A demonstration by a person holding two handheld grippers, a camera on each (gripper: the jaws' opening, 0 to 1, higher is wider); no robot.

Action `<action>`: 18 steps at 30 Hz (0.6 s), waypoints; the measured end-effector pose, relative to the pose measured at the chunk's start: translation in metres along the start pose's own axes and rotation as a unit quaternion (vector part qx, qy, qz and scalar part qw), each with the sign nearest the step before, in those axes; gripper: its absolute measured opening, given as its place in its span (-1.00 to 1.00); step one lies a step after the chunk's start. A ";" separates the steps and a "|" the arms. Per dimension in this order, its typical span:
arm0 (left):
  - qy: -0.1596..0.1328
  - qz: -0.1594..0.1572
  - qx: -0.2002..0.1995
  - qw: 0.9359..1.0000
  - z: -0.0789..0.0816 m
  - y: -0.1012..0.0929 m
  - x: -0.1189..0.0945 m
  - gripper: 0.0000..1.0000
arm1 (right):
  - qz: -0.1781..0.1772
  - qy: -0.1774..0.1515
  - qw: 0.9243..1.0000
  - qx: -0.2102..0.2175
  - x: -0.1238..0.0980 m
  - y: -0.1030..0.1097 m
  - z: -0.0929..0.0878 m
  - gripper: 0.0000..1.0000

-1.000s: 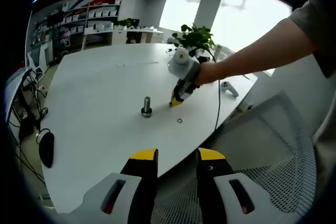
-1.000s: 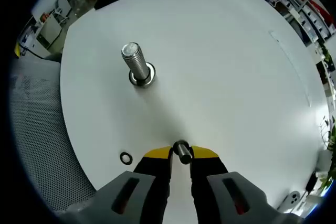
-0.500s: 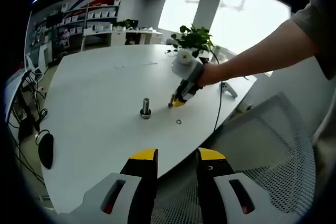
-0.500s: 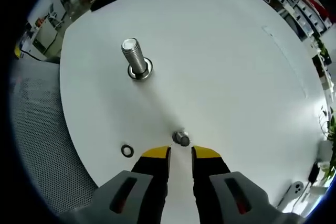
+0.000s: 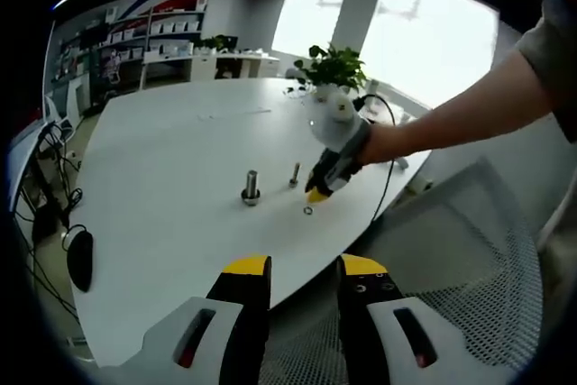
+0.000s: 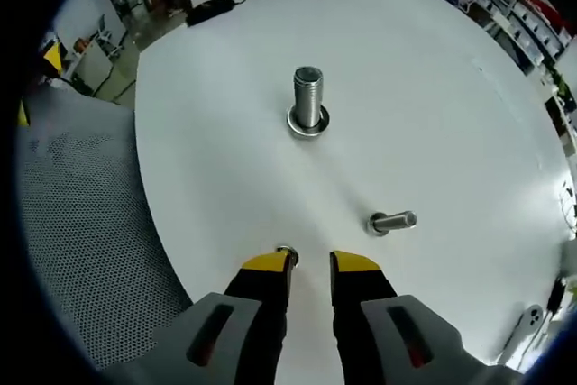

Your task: Place the washer onto the threaded stud by aligning its center hole with the stud, sliding it down to the base, and recovering from edge contact or off-axis alignment until the washer reaches the visible bottom stop.

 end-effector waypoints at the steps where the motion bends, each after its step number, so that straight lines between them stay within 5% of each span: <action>1: 0.000 0.000 0.000 1.000 0.000 0.000 0.000 -0.46 | 0.002 0.001 1.000 -0.003 0.001 0.002 0.000 -0.61; 18: 0.005 -0.003 0.001 1.000 -0.001 -0.001 0.000 -0.46 | -0.018 0.023 1.000 -0.005 0.010 -0.010 -0.011 -0.62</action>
Point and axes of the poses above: the point that each gripper's makers call its tool centre point, and the gripper's own axes: x roughly forward along the fingers, y roughly to its left, z roughly out of its top, the point moved 1 cm from there along -x, roughly backward along the fingers, and after that the axes turned 11 degrees about x, right-handed, at the moved point
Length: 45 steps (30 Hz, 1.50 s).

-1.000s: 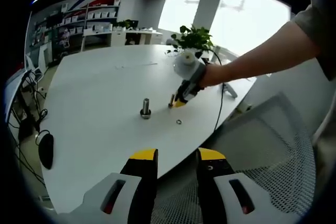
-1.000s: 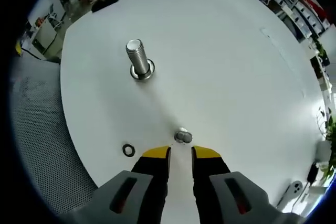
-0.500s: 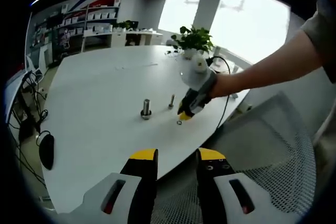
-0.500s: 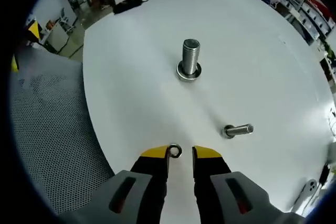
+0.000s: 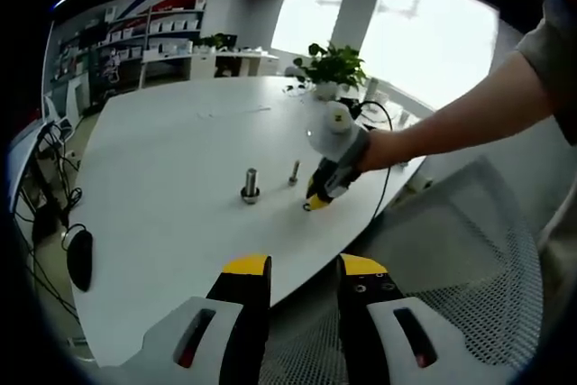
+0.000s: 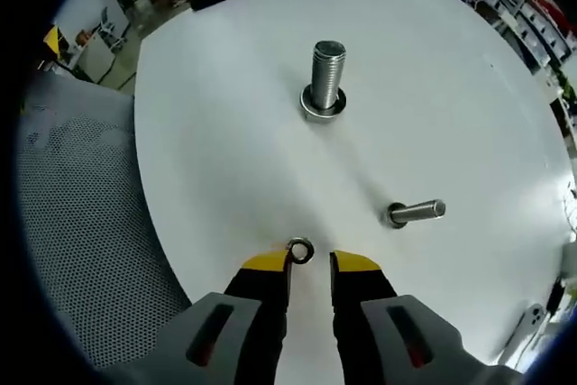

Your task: Place the washer onto the threaded stud by aligning its center hole with the stud, sliding it down to the base, and recovering from edge contact or off-axis alignment until the washer reaches the visible bottom stop.

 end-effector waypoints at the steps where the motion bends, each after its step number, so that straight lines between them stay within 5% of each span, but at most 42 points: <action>1: 0.000 0.000 0.000 1.000 0.000 0.000 0.000 -0.46 | 0.005 0.000 1.000 0.004 0.000 0.000 -0.001 -0.62; 20: 0.002 -0.004 0.001 1.000 0.000 -0.001 0.001 -0.46 | 0.021 0.008 0.998 -0.053 0.004 0.007 0.001 -0.66; 29: 0.001 -0.002 0.000 1.000 0.000 -0.001 0.001 -0.47 | 0.013 0.095 0.991 -0.090 0.008 0.007 0.007 -0.72; 32: 0.002 -0.001 -0.001 1.000 -0.001 0.000 0.000 -0.47 | -0.018 0.146 0.982 -0.114 0.007 0.008 0.006 -0.72; 35: 0.001 0.000 -0.001 1.000 0.000 0.000 0.000 -0.47 | -0.038 0.159 0.978 -0.130 0.008 0.012 0.007 -0.71; 42: -0.001 0.004 -0.002 1.000 0.000 0.001 0.000 -0.46 | -0.033 0.102 0.989 -0.105 0.007 0.010 0.004 -0.72; 45: -0.002 0.005 -0.002 1.000 0.000 0.002 -0.001 -0.46 | -0.007 0.049 0.999 -0.010 0.005 0.007 0.003 -0.73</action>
Point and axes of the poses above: the point that each gripper's makers call its tool centre point, and the gripper's own axes: x roughly forward along the fingers, y roughly to its left, z roughly out of its top, the point moved 1 cm from there along -x, roughly backward along the fingers, and after that the axes turned 11 degrees about x, right-handed, at the moved point
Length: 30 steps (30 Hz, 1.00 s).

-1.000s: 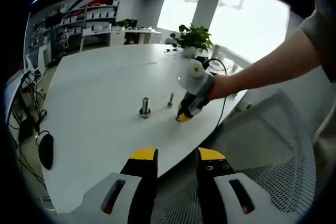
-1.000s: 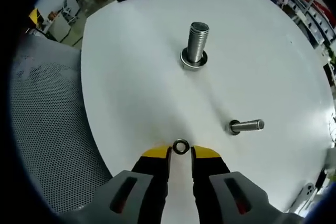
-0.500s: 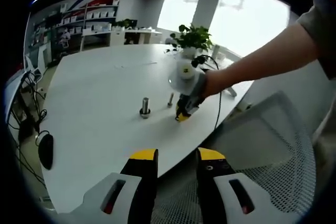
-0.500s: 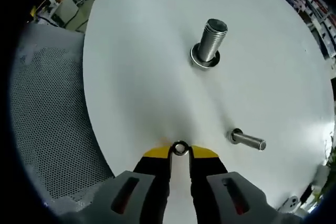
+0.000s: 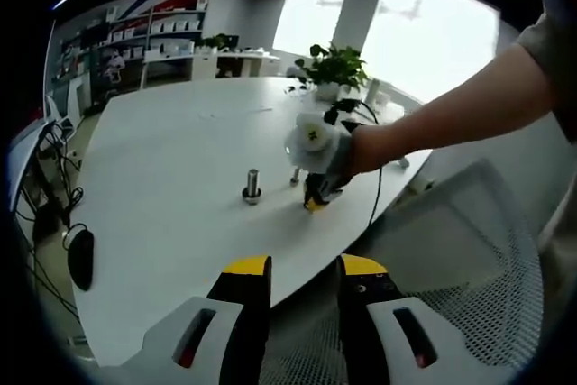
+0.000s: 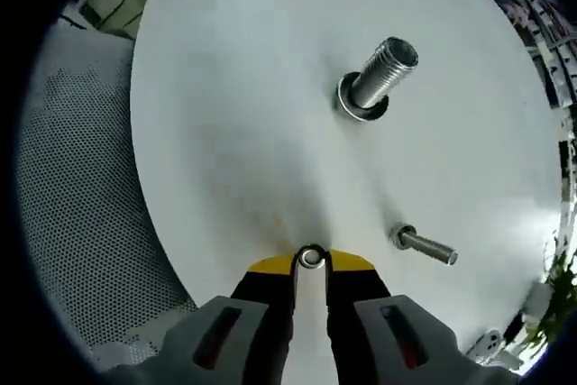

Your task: Place the washer onto the threaded stud by aligning its center hole with the stud, sliding it down to the base, and recovering from edge contact or off-axis alignment until the washer reaches the visible bottom stop.

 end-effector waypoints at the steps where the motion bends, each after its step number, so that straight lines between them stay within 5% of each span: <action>1: 0.000 0.000 -0.001 1.000 0.000 0.000 0.000 -0.46 | 0.010 -0.019 0.999 0.027 0.001 -0.001 0.002 -0.73; 3: 0.002 0.000 0.000 1.000 0.000 0.000 0.000 -0.46 | 0.017 -0.044 0.997 0.056 -0.001 -0.002 0.000 -0.73; 10: -0.002 0.003 -0.001 1.000 0.001 0.001 0.000 -0.46 | 0.001 -0.055 0.997 0.058 -0.012 -0.010 -0.012 -0.74; 14: -0.004 0.002 0.000 1.000 0.001 0.000 0.000 -0.46 | -0.003 -0.074 0.994 0.084 -0.023 -0.021 -0.007 -0.74; 30: -0.005 0.000 0.003 1.000 0.002 0.000 0.000 -0.46 | -0.040 -0.126 0.988 0.077 -0.058 -0.048 0.023 -0.73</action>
Point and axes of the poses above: the point that each gripper's makers call its tool centre point, and the gripper's own axes: x roughly forward along the fingers, y roughly to its left, z roughly out of its top, the point moved 1 cm from there along -x, roughly backward along the fingers, and after that the axes turned 11 degrees about x, right-handed, at the moved point
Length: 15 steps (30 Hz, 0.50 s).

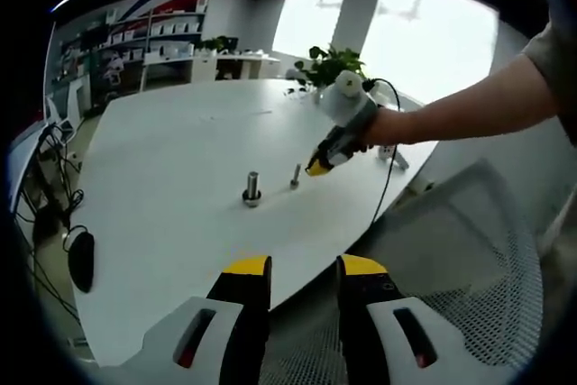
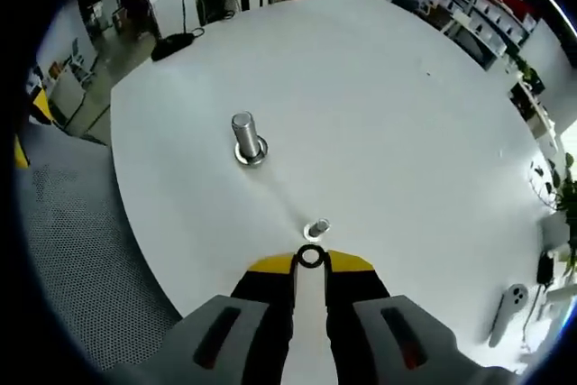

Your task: Place the washer onto the threaded stud by aligning its center hole with the stud, sliding it down to the base, and recovering from edge contact or off-axis alignment until the washer reaches the visible bottom stop.

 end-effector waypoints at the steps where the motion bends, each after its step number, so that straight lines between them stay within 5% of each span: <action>1: 0.000 0.000 0.000 1.000 0.000 0.000 0.000 -0.46 | -0.002 -0.002 1.000 -0.001 0.001 -0.001 0.001 -0.73; 10: 0.000 -0.001 0.001 1.000 0.000 0.000 0.000 -0.46 | -0.020 -0.027 0.999 -0.037 -0.002 -0.002 0.018 -0.73; 15: 0.000 -0.002 0.001 1.000 0.000 -0.001 0.000 -0.46 | -0.017 -0.015 0.999 -0.043 0.003 -0.003 0.020 -0.73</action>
Point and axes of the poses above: the point that each gripper's makers call its tool centre point, and the gripper's own axes: x roughly forward along the fingers, y roughly to its left, z roughly out of its top, the point moved 1 cm from there along -x, roughly backward along the fingers, and after that the axes turned 11 degrees about x, right-handed, at the moved point
